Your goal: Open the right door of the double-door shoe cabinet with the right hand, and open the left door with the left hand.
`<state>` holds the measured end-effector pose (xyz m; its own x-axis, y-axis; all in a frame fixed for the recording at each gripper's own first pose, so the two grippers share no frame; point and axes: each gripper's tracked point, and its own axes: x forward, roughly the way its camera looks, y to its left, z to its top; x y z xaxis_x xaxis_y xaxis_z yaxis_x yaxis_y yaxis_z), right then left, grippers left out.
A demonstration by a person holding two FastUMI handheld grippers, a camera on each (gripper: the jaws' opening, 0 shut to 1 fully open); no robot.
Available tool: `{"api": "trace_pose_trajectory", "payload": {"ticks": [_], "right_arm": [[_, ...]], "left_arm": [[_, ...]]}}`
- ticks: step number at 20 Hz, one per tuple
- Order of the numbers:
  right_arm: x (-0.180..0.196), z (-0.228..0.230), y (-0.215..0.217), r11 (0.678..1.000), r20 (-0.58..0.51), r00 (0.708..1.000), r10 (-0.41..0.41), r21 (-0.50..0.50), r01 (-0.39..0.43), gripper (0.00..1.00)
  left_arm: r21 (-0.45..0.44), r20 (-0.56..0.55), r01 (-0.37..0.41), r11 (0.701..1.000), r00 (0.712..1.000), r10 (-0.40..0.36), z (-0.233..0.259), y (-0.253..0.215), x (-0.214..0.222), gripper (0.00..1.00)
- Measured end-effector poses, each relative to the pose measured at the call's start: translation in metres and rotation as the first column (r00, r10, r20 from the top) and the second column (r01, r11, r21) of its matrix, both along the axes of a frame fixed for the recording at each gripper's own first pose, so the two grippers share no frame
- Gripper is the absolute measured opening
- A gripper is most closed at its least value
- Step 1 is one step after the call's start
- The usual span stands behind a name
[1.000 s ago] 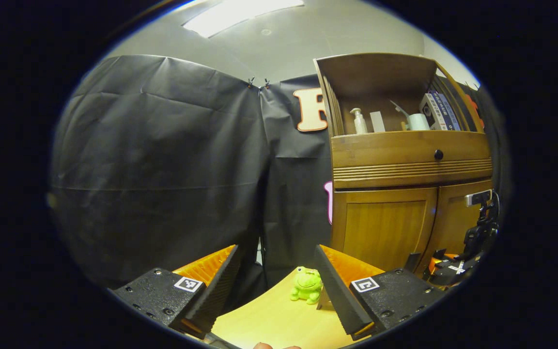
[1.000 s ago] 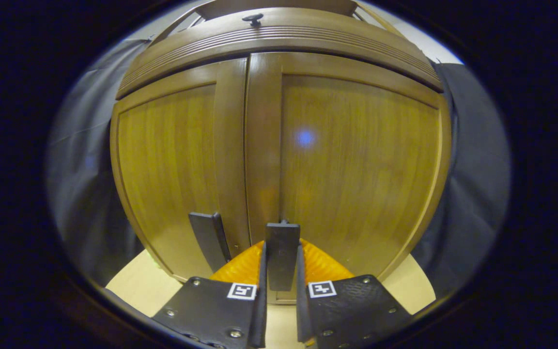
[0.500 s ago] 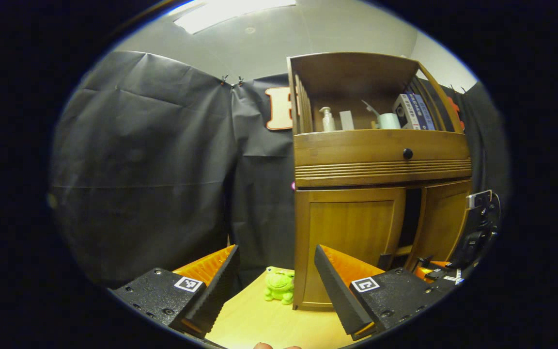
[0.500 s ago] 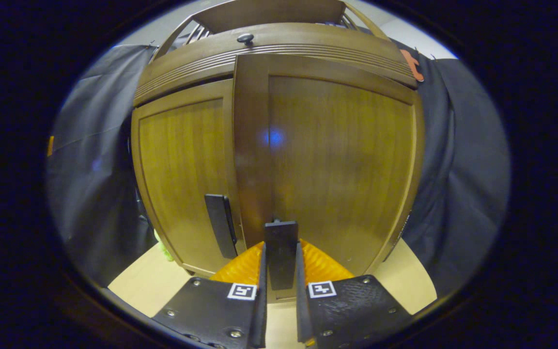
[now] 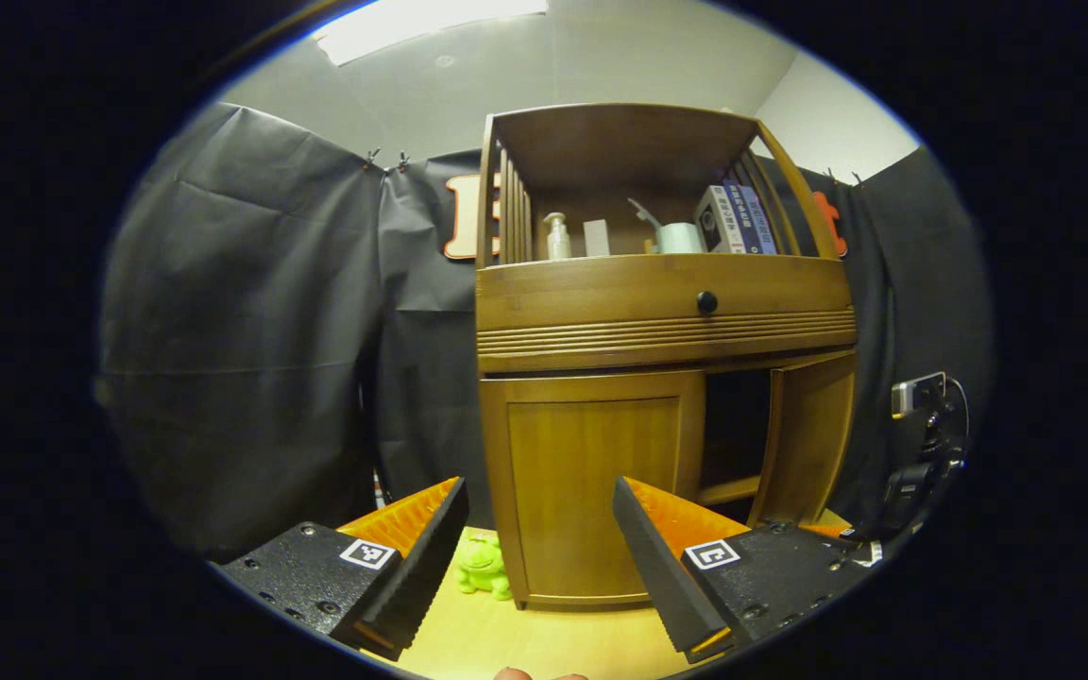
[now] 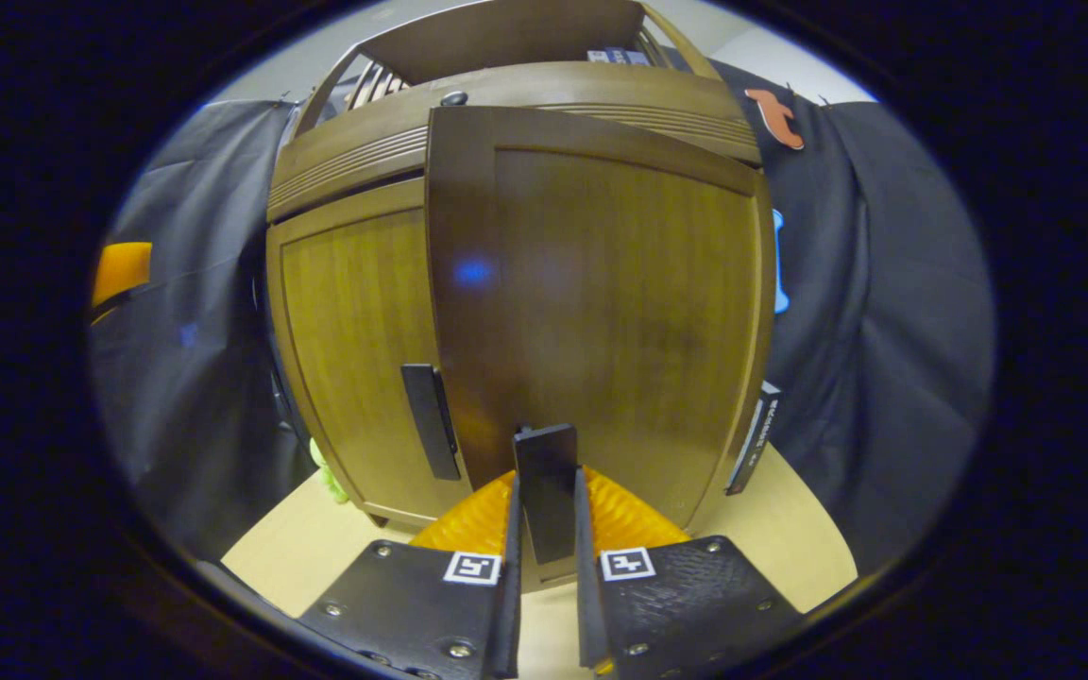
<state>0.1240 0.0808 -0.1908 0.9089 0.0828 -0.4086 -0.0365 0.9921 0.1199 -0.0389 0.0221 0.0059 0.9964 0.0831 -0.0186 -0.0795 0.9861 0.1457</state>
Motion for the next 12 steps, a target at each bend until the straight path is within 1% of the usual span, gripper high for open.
{"api": "trace_pose_trajectory", "payload": {"ticks": [5, 6, 7, 8, 12], "right_arm": [[0.000, 0.002, -0.003, 1.000, -0.002, 1.000, -0.021, 0.003, 0.021, 0.24], [0.000, 0.003, -0.003, 1.000, -0.003, 1.000, -0.026, 0.003, 0.026, 0.24], [0.000, 0.003, -0.004, 0.999, -0.004, 0.999, -0.033, 0.004, 0.033, 0.24], [-0.001, 0.003, -0.003, 0.999, -0.005, 0.999, -0.040, 0.006, 0.040, 0.24], [-0.002, 0.005, -0.004, 0.998, -0.010, 0.998, -0.064, 0.010, 0.064, 0.24]], "left_arm": [[-0.003, -0.015, 0.077, 0.997, 0.997, -0.077, -0.012, -0.028, 0.007, 0.96], [-0.004, -0.015, 0.090, 0.996, 0.996, -0.090, -0.013, -0.033, 0.007, 0.93], [-0.005, -0.015, 0.102, 0.995, 0.995, -0.102, -0.014, -0.038, 0.006, 0.96], [-0.006, -0.015, 0.112, 0.994, 0.994, -0.112, -0.014, -0.041, 0.004, 0.92], [-0.017, -0.027, 0.153, 0.988, 0.988, -0.154, -0.021, -0.060, 0.005, 0.94]]}}
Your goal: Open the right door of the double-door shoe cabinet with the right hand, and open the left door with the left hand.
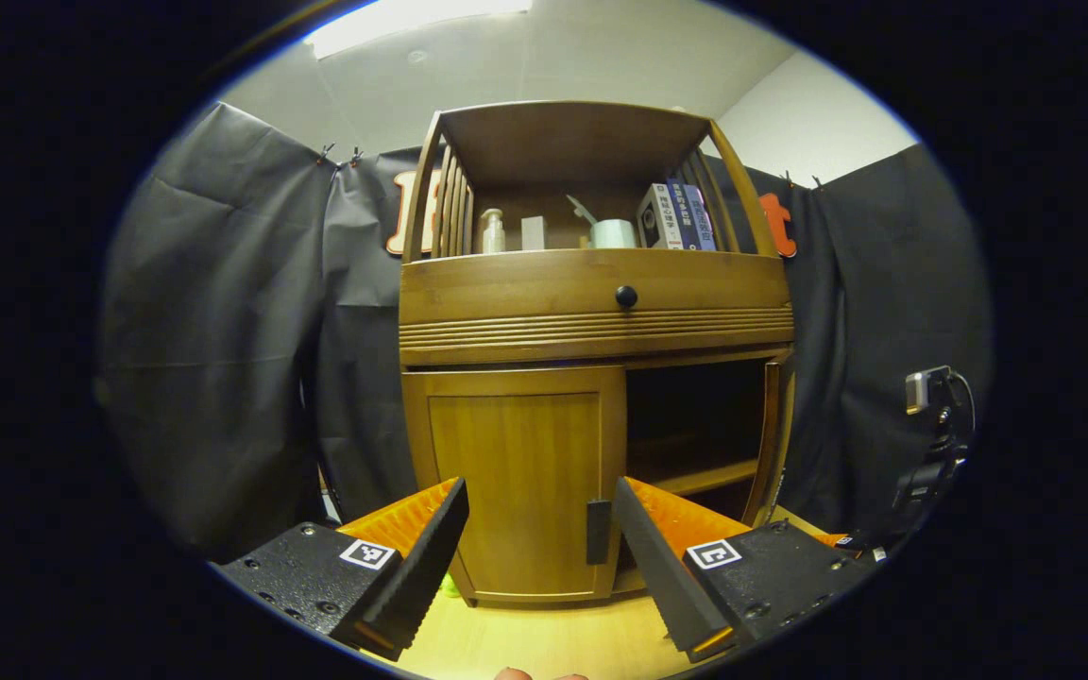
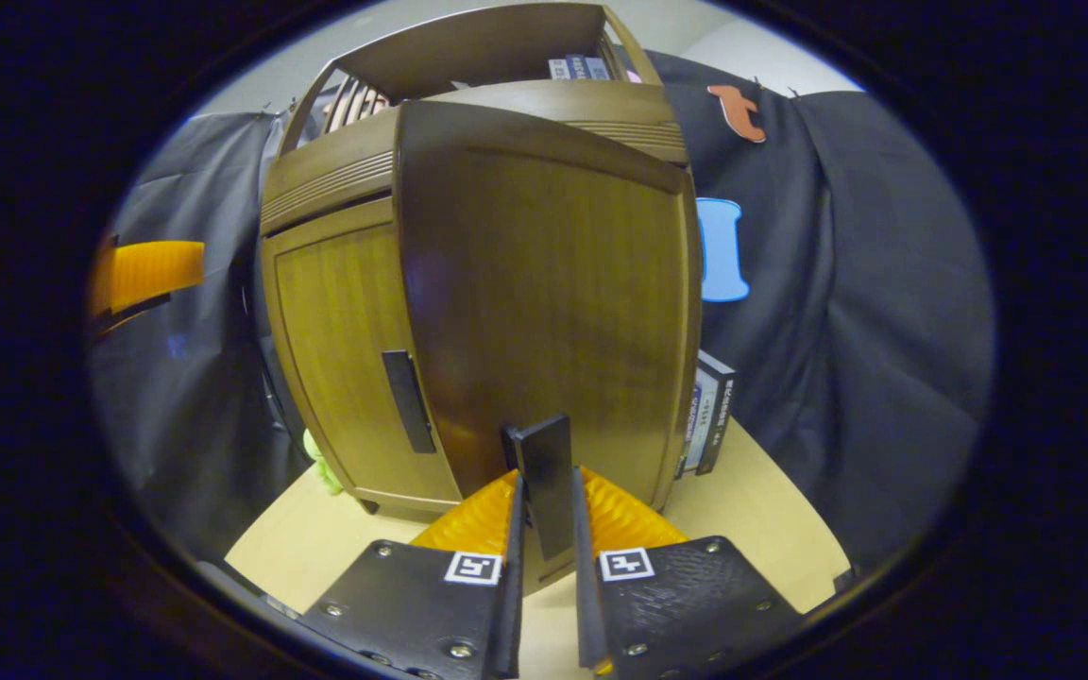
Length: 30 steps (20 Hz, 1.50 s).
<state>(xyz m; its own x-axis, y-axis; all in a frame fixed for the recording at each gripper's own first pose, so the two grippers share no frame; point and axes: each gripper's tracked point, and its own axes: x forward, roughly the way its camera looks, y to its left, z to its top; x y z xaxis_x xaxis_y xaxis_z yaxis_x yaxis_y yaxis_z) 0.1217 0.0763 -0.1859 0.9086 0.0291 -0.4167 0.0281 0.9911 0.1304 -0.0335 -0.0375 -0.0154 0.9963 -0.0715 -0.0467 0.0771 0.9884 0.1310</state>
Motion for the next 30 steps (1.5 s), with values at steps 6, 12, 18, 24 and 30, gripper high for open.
{"api": "trace_pose_trajectory", "payload": {"ticks": [6, 12, 18, 24, 30], "right_arm": [[0.009, 0.005, -0.002, 0.998, -0.008, 0.998, -0.060, -0.007, 0.060, 0.23], [0.002, 0.006, -0.018, 0.993, -0.012, 0.993, -0.117, -0.027, 0.117, 0.23], [-0.007, 0.005, -0.047, 0.979, -0.011, 0.981, -0.193, -0.072, 0.192, 0.23], [-0.015, 0.004, -0.085, 0.960, -0.015, 0.964, -0.264, -0.097, 0.262, 0.18], [-0.025, 0.003, -0.114, 0.943, -0.019, 0.949, -0.314, -0.123, 0.309, 0.17]], "left_arm": [[-0.002, -0.023, 0.060, 0.998, 0.998, -0.060, -0.011, -0.020, -0.001, 0.96], [-0.016, -0.053, 0.103, 0.995, 0.993, -0.103, -0.024, -0.033, 0.007, 0.96], [-0.027, -0.071, 0.143, 0.989, 0.987, -0.144, -0.031, -0.047, 0.015, 0.94], [-0.038, -0.087, 0.171, 0.985, 0.981, -0.173, -0.039, -0.058, 0.020, 0.96], [-0.021, -0.099, 0.174, 0.985, 0.980, -0.175, -0.054, -0.059, 0.039, 0.96]]}}
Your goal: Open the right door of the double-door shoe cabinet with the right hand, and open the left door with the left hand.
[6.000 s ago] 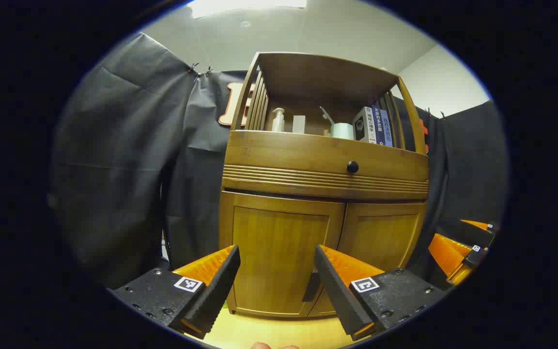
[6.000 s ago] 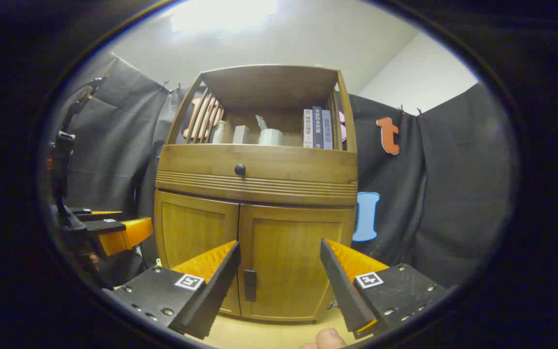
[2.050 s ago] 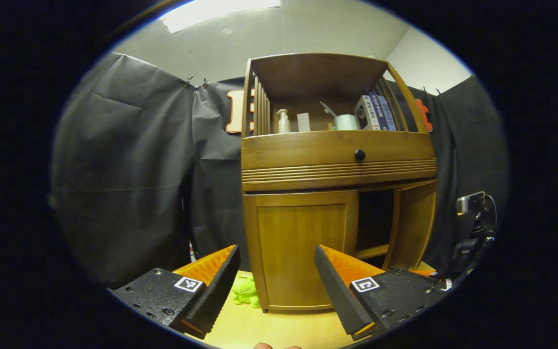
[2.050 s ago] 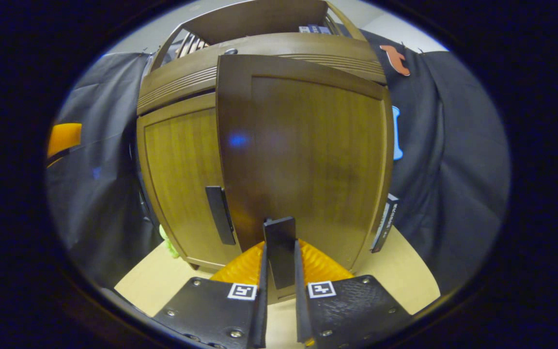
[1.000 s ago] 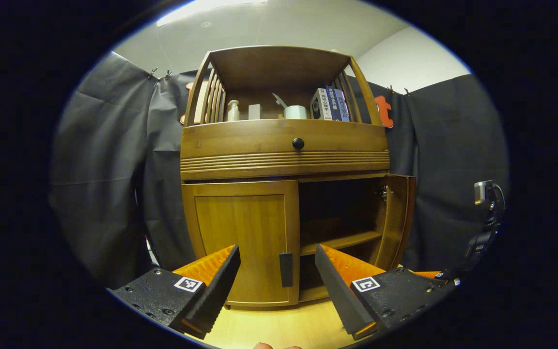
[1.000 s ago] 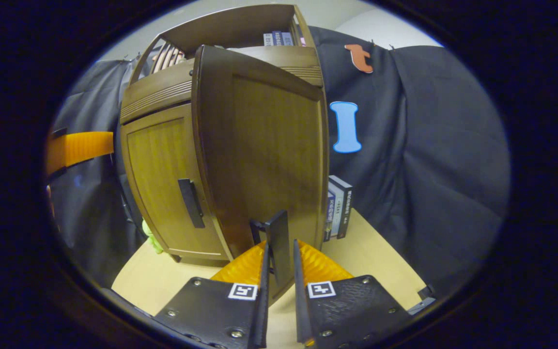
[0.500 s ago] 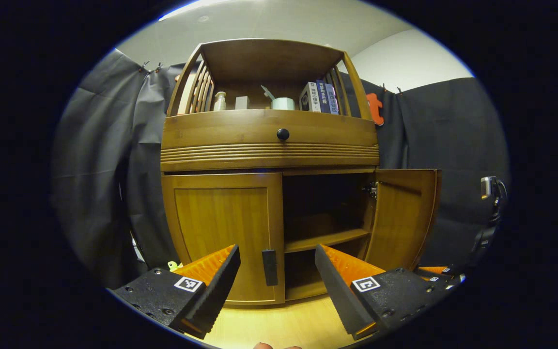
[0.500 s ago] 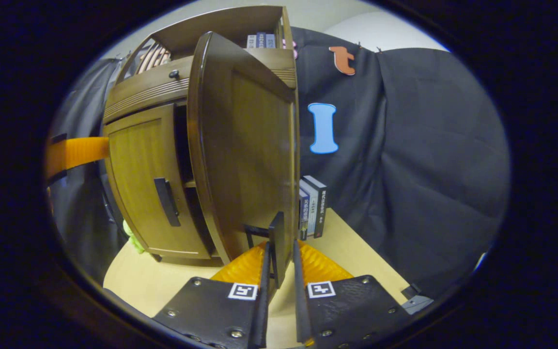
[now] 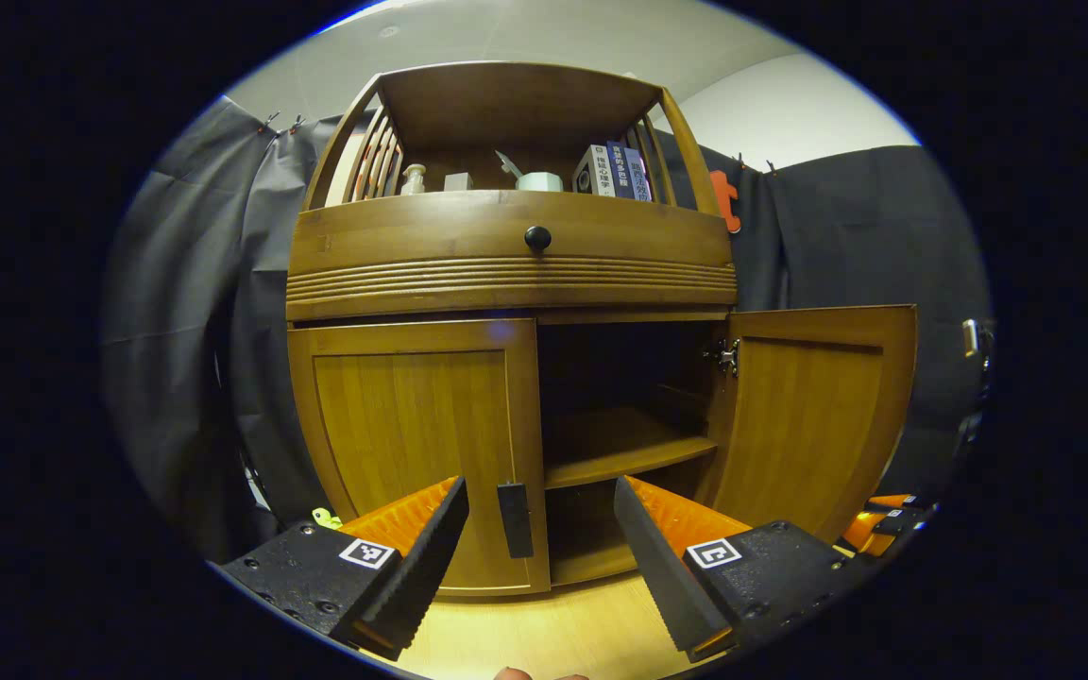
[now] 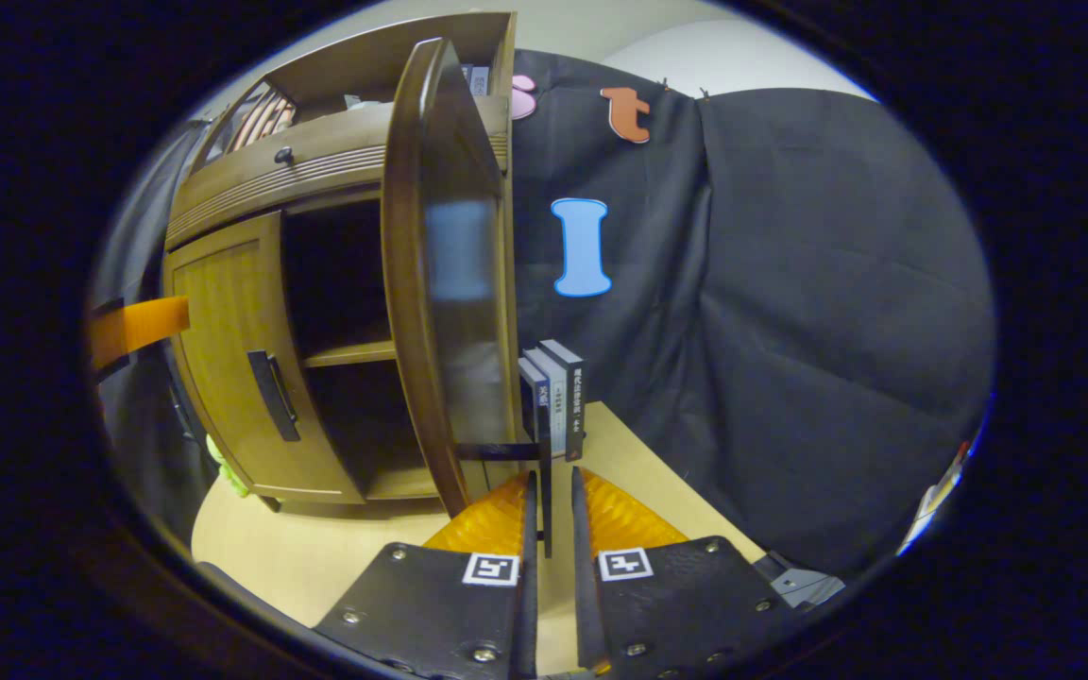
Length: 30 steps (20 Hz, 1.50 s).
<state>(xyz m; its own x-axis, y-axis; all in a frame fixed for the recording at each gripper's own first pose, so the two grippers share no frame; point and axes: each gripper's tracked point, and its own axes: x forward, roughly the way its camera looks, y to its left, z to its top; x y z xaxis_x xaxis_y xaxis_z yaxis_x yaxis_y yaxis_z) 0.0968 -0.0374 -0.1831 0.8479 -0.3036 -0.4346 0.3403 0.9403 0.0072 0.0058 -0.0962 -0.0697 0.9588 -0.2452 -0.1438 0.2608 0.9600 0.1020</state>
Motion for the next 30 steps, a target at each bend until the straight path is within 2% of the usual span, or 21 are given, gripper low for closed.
{"api": "trace_pose_trajectory", "payload": {"ticks": [5, 6, 7, 8, 10, 17, 18, 20, 24, 27, 29, 30], "right_arm": [[-0.010, 0.003, -0.024, 0.997, 0.000, 0.997, -0.071, -0.020, 0.071, 0.17], [-0.014, 0.004, -0.031, 0.995, 0.000, 0.996, -0.092, -0.028, 0.092, 0.17], [-0.018, 0.005, -0.039, 0.993, 0.002, 0.994, -0.112, -0.038, 0.112, 0.17], [-0.022, 0.007, -0.047, 0.990, 0.004, 0.991, -0.134, -0.049, 0.134, 0.17], [-0.028, 0.011, -0.062, 0.984, 0.015, 0.986, -0.166, -0.064, 0.167, 0.17], [-0.043, 0.029, -0.086, 0.968, 0.056, 0.972, -0.227, -0.099, 0.232, 0.17], [-0.046, 0.029, -0.089, 0.965, 0.055, 0.970, -0.237, -0.101, 0.241, 0.17], [-0.056, 0.026, -0.095, 0.959, 0.045, 0.965, -0.260, -0.104, 0.263, 0.16], [-0.079, 0.021, -0.108, 0.944, 0.033, 0.949, -0.314, -0.095, 0.316, 0.16], [-0.096, 0.020, -0.116, 0.933, 0.028, 0.937, -0.347, -0.093, 0.348, 0.16], [-0.108, 0.016, -0.120, 0.926, 0.019, 0.930, -0.367, -0.091, 0.367, 0.16], [-0.112, 0.014, -0.121, 0.923, 0.014, 0.927, -0.375, -0.089, 0.375, 0.17]], "left_arm": [[-0.013, -0.045, -0.007, 1.000, 0.999, 0.007, -0.021, -0.001, 0.027, 0.96], [-0.015, -0.055, -0.007, 1.000, 0.998, 0.007, -0.025, -0.002, 0.033, 0.94], [-0.016, -0.068, -0.004, 1.000, 0.998, 0.003, -0.030, -0.004, 0.040, 0.97], [-0.015, -0.080, -0.003, 1.000, 0.997, 0.002, -0.034, -0.005, 0.046, 0.94], [-0.016, -0.105, -0.007, 1.000, 0.994, 0.005, -0.044, -0.006, 0.058, 0.97], [-0.015, -0.217, -0.076, 0.997, 0.974, 0.071, -0.088, 0.005, 0.097, 0.97], [-0.018, -0.231, -0.089, 0.996, 0.970, 0.082, -0.093, 0.007, 0.102, 0.94], [-0.022, -0.254, -0.097, 0.995, 0.963, 0.088, -0.103, 0.009, 0.108, 0.96], [-0.003, -0.273, -0.144, 0.990, 0.952, 0.138, -0.119, 0.014, 0.123, 0.89], [-0.004, -0.264, -0.155, 0.988, 0.953, 0.149, -0.120, 0.018, 0.132, 0.84], [0.002, -0.257, -0.164, 0.986, 0.953, 0.159, -0.121, 0.020, 0.135, 0.75], [0.009, -0.256, -0.184, 0.983, 0.950, 0.180, -0.121, 0.024, 0.138, 0.64]]}}
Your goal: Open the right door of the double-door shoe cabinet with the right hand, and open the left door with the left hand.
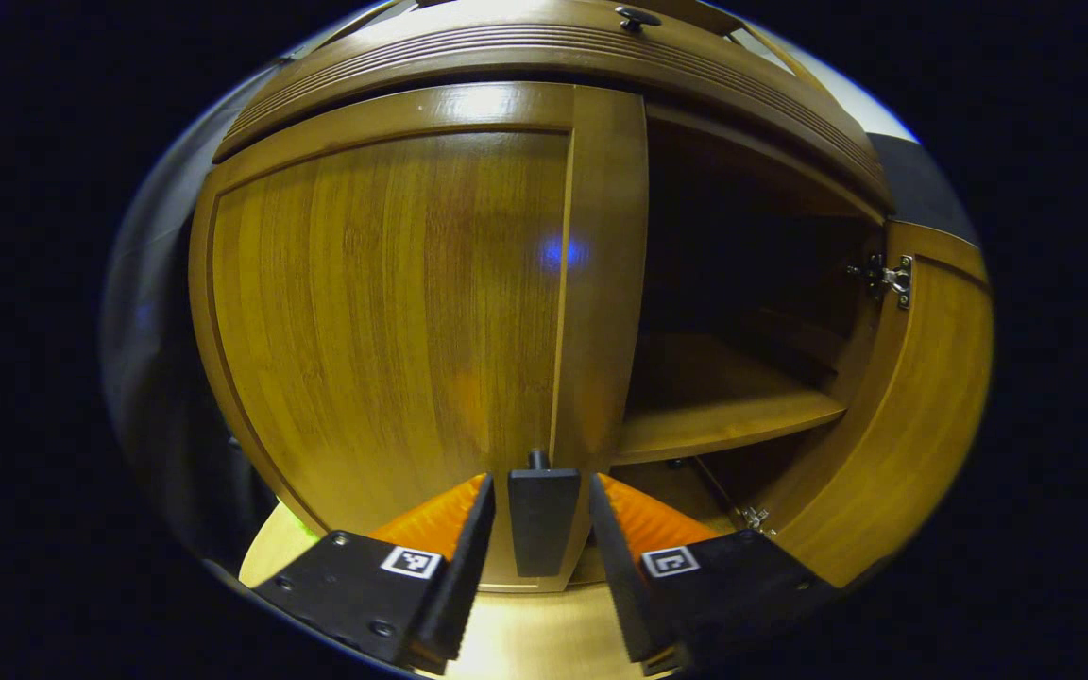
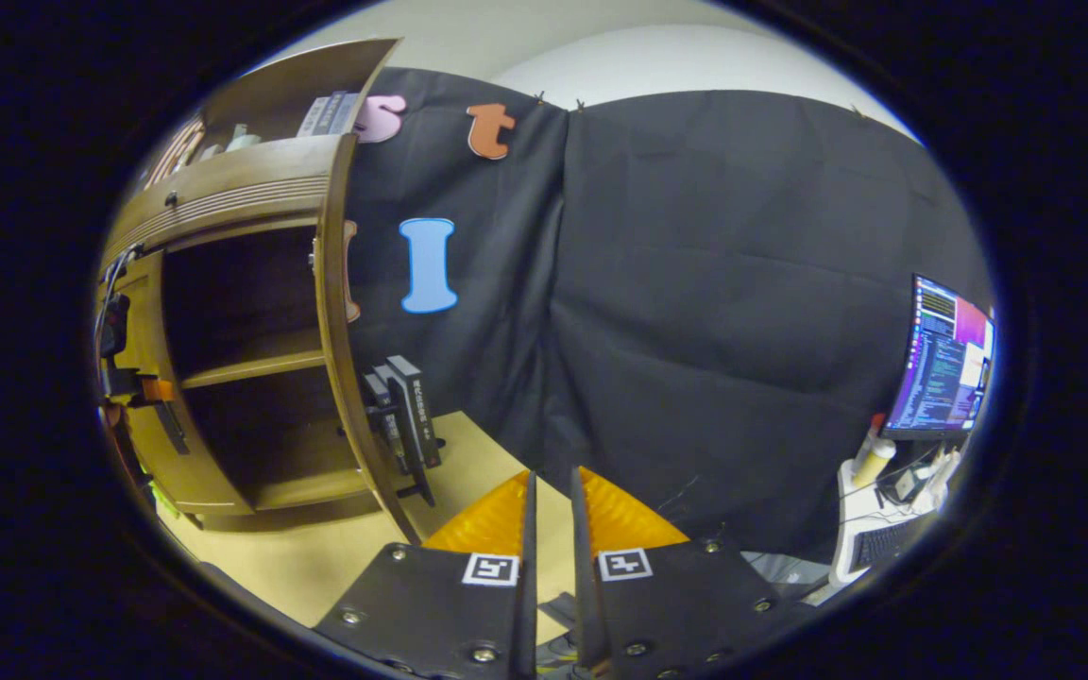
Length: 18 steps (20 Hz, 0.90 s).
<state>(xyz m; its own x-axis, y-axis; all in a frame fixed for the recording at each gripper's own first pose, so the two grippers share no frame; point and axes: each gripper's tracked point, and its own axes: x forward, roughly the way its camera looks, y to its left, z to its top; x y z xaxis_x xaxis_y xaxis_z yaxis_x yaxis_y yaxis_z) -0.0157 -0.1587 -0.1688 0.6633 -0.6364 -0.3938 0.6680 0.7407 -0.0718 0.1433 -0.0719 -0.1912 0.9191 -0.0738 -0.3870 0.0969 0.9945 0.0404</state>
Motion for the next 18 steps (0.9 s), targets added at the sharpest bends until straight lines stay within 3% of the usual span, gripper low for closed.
{"api": "trace_pose_trajectory", "payload": {"ticks": [2, 6, 7, 18], "right_arm": [[-0.007, -0.002, -0.002, 1.000, -0.004, 1.000, -0.011, 0.009, 0.011, 0.16], [-0.015, -0.003, -0.003, 1.000, -0.009, 1.000, -0.008, 0.014, 0.008, 0.16], [-0.016, -0.003, -0.003, 1.000, -0.009, 1.000, -0.003, 0.014, 0.003, 0.16], [0.009, -0.013, 0.017, 0.991, -0.015, 0.992, 0.123, 0.053, -0.122, 0.17]], "left_arm": [[-0.036, -0.008, 0.001, 0.999, 1.000, -0.001, -0.003, -0.009, -0.003, 0.43], [-0.011, 0.007, -0.002, 1.000, 1.000, 0.002, 0.000, -0.006, -0.003, 0.39], [-0.014, 0.007, 0.000, 1.000, 1.000, 0.000, -0.001, -0.007, -0.003, 0.34], [-0.035, 0.020, 0.016, 0.999, 1.000, -0.015, 0.001, -0.008, -0.001, 0.36]]}}
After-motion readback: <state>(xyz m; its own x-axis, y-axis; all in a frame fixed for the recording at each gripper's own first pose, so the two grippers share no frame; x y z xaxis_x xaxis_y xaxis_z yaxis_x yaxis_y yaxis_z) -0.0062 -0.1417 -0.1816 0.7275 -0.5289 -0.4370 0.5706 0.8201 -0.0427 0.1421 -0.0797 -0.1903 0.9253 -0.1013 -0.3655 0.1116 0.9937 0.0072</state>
